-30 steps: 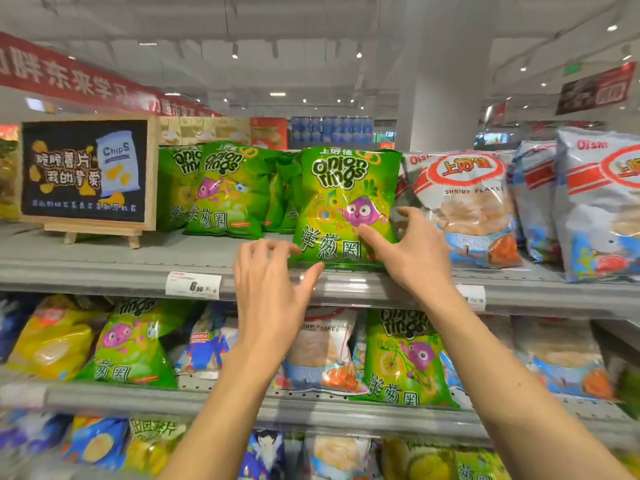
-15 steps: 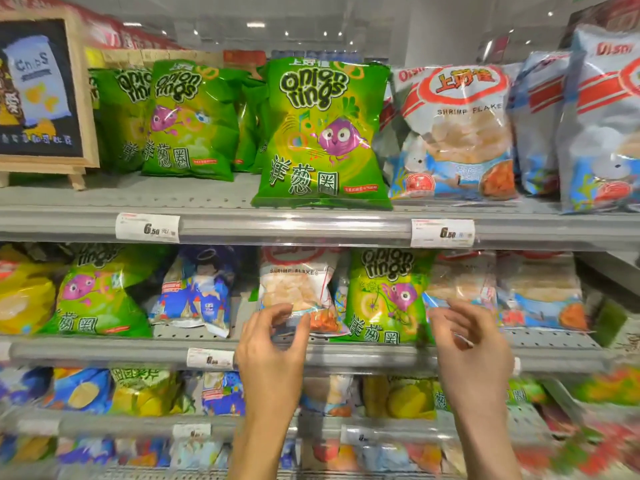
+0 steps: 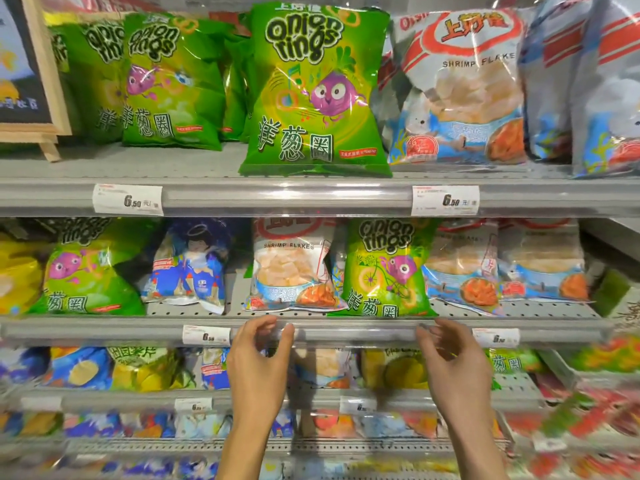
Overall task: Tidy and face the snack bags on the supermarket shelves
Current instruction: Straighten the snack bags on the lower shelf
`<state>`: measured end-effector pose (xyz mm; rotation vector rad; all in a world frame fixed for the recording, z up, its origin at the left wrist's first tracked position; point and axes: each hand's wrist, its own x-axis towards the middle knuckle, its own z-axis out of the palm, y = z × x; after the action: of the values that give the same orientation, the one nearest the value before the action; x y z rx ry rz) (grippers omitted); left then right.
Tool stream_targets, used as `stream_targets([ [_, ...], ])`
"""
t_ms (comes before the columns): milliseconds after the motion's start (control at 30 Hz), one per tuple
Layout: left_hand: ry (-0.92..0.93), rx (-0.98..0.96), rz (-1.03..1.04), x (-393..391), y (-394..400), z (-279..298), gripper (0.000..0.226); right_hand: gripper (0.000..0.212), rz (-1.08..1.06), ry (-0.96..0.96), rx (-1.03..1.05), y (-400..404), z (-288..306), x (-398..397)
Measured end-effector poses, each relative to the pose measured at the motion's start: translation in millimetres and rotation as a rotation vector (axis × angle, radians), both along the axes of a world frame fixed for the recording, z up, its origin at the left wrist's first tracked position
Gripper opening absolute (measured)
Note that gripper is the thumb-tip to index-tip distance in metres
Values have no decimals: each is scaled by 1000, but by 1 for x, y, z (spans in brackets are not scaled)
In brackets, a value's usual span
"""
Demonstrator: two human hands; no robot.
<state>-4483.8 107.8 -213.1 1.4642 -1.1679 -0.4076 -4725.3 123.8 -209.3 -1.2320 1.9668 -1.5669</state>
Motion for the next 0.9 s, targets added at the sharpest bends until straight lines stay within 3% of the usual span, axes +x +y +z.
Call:
stream_targets([
  [200, -99, -37, 30, 5, -22, 17, 43, 58, 23, 115, -27, -30, 17, 0],
  [333, -77, 25, 0, 16, -51, 34, 86, 85, 138, 175, 63, -62, 32, -3],
  [500, -10, 249, -186, 35, -90, 53, 129, 83, 252, 106, 167, -97, 38, -8],
  [600, -1, 354, -289, 44, -108, 54, 120, 89, 302, 55, 186, -108, 36, -14],
  [700, 57, 396, -374, 49, -117, 51, 80, 87, 356, 8, 171, -113, 32, -19],
  [800, 144, 387, -469, 48, -115, 48, 55, 77, 365, -40, 151, -117, 27, -20],
  [900, 218, 350, -491, 47, -113, 47, 48, 62, 342, -51, 136, -117, 27, -18],
])
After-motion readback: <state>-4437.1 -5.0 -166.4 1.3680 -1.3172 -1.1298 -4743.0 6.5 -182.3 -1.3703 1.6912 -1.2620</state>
